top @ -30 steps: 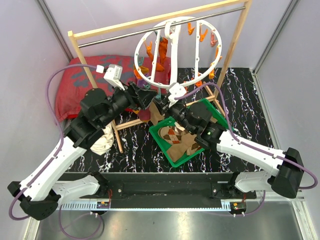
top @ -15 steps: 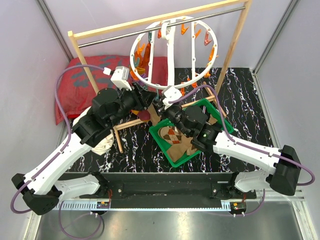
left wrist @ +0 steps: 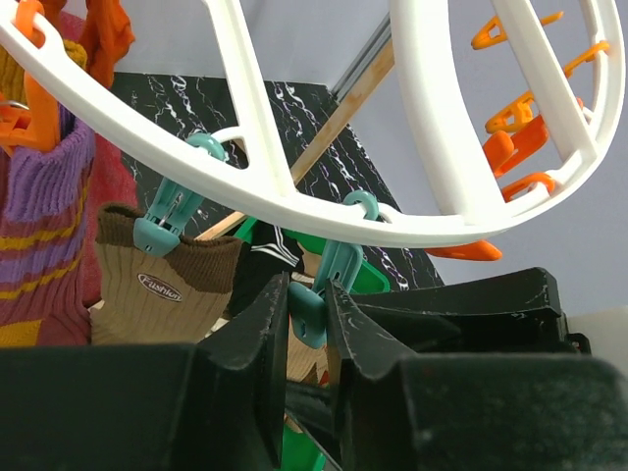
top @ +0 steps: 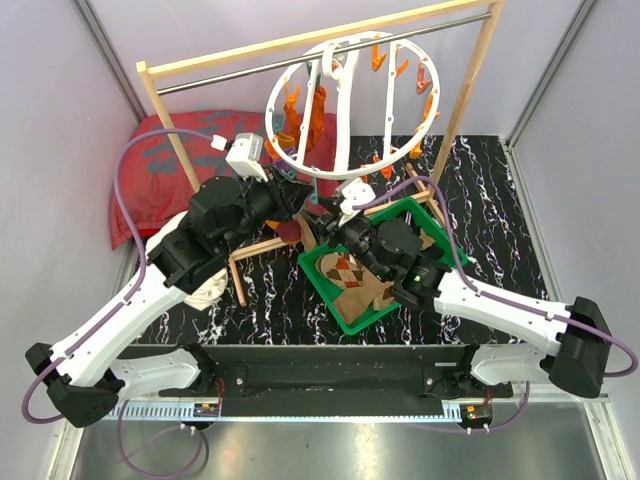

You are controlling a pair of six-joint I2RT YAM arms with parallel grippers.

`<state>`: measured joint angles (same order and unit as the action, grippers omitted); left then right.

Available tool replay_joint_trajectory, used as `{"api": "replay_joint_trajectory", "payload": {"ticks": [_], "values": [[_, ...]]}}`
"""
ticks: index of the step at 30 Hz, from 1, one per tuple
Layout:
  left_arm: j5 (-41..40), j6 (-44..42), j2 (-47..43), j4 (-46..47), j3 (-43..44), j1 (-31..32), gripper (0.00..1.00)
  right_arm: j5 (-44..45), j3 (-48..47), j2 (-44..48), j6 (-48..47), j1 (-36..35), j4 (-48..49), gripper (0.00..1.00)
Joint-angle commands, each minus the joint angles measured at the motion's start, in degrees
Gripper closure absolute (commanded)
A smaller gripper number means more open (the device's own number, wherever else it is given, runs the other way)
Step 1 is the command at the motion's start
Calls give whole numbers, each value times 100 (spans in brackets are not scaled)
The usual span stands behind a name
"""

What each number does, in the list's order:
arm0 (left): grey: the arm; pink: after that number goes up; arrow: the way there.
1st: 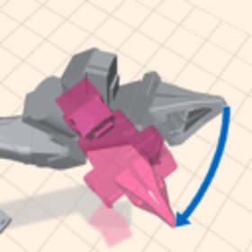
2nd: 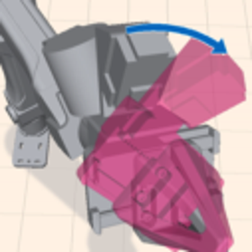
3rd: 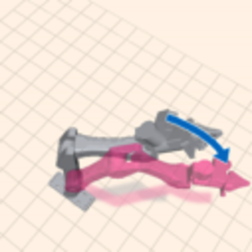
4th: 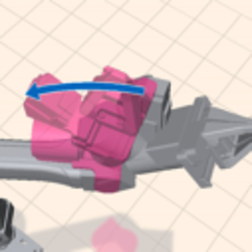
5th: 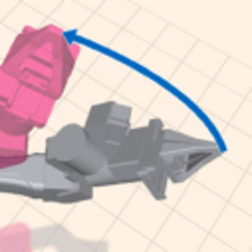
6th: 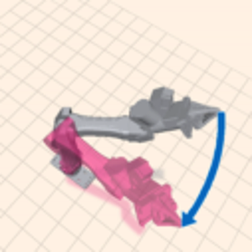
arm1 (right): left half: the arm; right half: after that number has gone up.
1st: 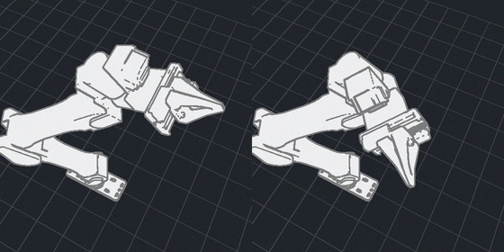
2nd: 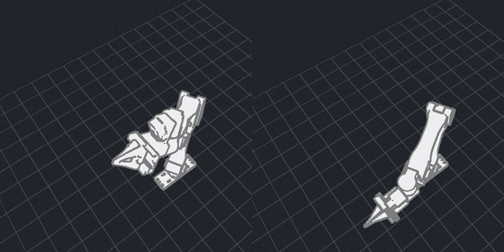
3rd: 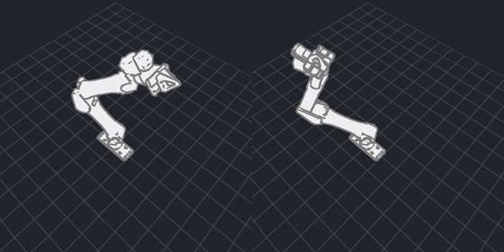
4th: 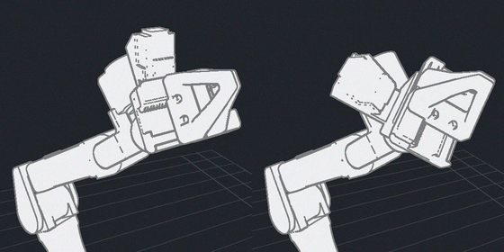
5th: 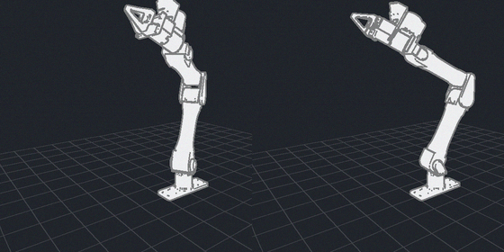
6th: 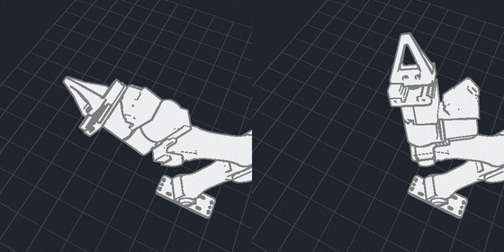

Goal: Clip the socks to the hanger
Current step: Open the clamp at the hanger.

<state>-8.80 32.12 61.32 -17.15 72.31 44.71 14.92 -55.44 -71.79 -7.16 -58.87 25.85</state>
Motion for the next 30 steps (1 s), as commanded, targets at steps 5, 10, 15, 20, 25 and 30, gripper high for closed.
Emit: {"api": "replay_joint_trajectory", "payload": {"ticks": [5, 10, 15, 20, 25, 30], "values": [[53, -109, 38, 440, 195, -6, 84, -1244, 727, 622, 1601, 560, 1062, 47], [150, -48, 91, 537, 204, -6, 85, -1798, 912, 552, 2209, 868, 1739, 47], [282, 101, 117, 704, 143, -15, 85, -2107, 956, 333, 2640, 1044, 2379, 47], [344, 251, 117, 827, 81, -24, 85, -2098, 1026, 253, 2912, 1185, 2609, 47], [607, 601, 73, 1213, -164, -172, 85, -2124, 1202, 174, 3343, 1387, 2996, 47], [844, 840, 108, 1381, -253, -261, 86, -2282, 1211, 113, 3554, 1492, 3242, 48]]}}
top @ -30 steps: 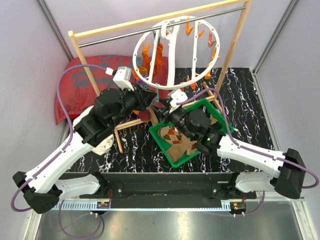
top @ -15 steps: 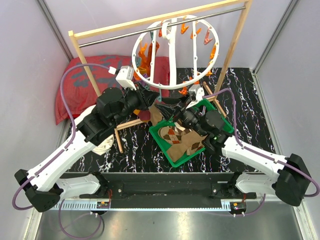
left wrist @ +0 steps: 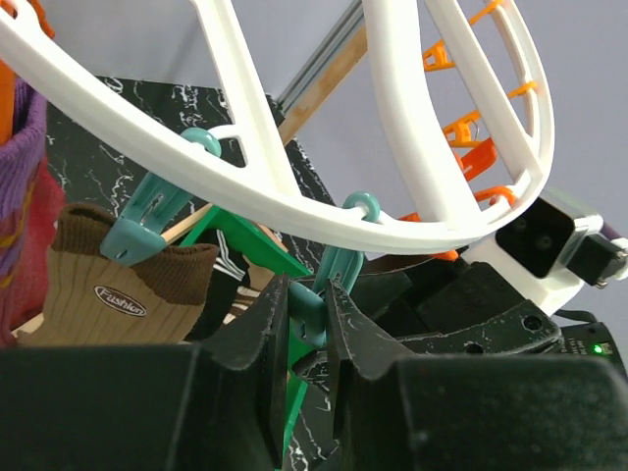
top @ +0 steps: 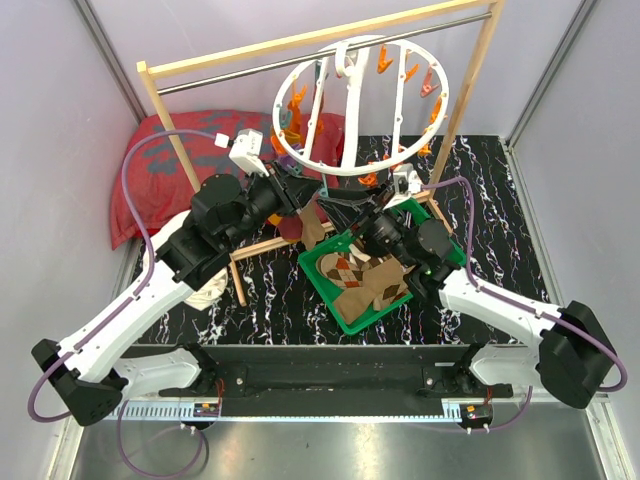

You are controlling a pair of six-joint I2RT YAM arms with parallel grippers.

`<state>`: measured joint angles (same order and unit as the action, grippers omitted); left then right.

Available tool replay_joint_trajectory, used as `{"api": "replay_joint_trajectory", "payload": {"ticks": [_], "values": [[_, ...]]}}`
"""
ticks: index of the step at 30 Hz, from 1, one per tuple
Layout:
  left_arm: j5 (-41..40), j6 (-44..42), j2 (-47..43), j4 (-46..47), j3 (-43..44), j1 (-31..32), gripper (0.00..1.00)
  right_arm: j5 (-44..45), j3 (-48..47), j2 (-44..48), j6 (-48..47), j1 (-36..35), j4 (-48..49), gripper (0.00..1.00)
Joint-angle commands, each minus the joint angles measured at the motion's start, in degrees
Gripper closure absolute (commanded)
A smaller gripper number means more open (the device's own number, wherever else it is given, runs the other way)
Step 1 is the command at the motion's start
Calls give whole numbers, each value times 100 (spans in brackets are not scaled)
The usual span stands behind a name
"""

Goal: Clip the socks to the hanger
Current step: Open the clamp at the hanger.

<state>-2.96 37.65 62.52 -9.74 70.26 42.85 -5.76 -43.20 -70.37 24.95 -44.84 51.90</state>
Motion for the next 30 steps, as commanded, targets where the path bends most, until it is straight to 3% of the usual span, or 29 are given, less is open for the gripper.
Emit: {"api": "replay_joint_trajectory", "payload": {"ticks": [1, 12, 19, 21, 22, 24, 30], "values": [[270, 322, 5, 648, -56, -92, 86, -241, -13, -30, 440, 150, 672, 48], [489, 463, 14, 815, -100, -163, 86, -760, -65, -434, 1073, 450, 1331, 54], [586, 498, 23, 912, -126, -181, 86, -1076, -127, -513, 1214, 485, 1463, 71], [604, 498, 15, 921, -144, -198, 85, -1120, -110, -478, 1205, 485, 1463, 82], [612, 489, 14, 912, -153, -207, 83, -1120, -101, -460, 1188, 485, 1437, 91], [595, 463, -21, 860, -144, -225, 71, -1156, -110, -434, 1118, 485, 1376, 99], [411, 156, -161, 447, 49, -225, 38, -1147, -145, -407, 854, 485, 1095, 100]]}}
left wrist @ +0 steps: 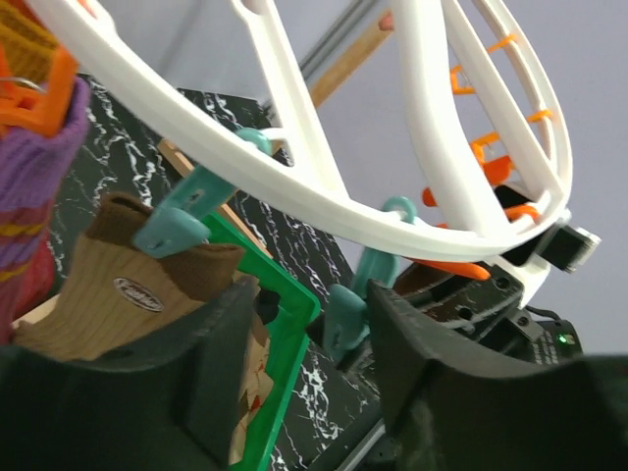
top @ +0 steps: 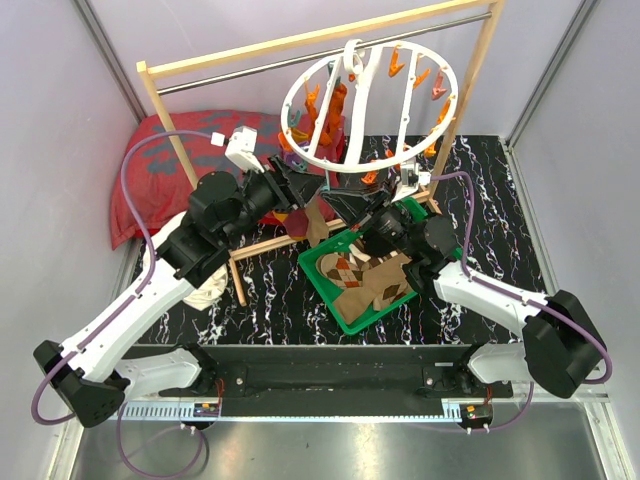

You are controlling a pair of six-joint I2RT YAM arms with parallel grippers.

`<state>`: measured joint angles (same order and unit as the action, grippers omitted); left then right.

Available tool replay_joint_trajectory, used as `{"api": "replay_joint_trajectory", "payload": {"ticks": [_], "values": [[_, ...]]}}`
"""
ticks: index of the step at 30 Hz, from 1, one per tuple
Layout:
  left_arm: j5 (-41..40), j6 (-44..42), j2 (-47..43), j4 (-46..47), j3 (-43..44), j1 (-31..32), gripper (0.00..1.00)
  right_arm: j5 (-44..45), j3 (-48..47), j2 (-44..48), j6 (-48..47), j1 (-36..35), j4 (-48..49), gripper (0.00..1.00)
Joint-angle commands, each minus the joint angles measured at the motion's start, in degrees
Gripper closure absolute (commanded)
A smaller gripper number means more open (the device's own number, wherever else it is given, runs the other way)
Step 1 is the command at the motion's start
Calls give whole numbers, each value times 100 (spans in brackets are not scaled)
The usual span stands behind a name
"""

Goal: Clip the socks to the hanger
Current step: Open the clamp at the hanger.

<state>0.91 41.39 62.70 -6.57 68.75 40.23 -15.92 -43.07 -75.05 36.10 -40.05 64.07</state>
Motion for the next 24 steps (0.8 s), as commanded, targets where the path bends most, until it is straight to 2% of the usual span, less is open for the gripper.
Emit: {"api": "replay_joint_trajectory", "payload": {"ticks": [1, 3, 7, 15, 22, 24], "values": [[-29, -271, -188, 42, 287, 38, 35, -130, -167, 78, -313, 15, -149, 100], [-64, -411, -188, -177, 367, 46, 27, -60, -175, 87, -462, -2, -246, 100], [-284, -587, -179, -310, 472, 90, 23, 27, -219, 148, -735, 6, -580, 100], [-565, -1036, -12, -354, 700, 363, 21, 125, -132, 183, -1175, -3, -721, 100], [-1574, -1115, 225, -784, 991, 617, 21, 142, -158, 236, -1368, -3, -835, 100], [-1751, -1106, 260, -907, 1035, 661, 24, 168, -167, 271, -1439, -3, -896, 100]]}}
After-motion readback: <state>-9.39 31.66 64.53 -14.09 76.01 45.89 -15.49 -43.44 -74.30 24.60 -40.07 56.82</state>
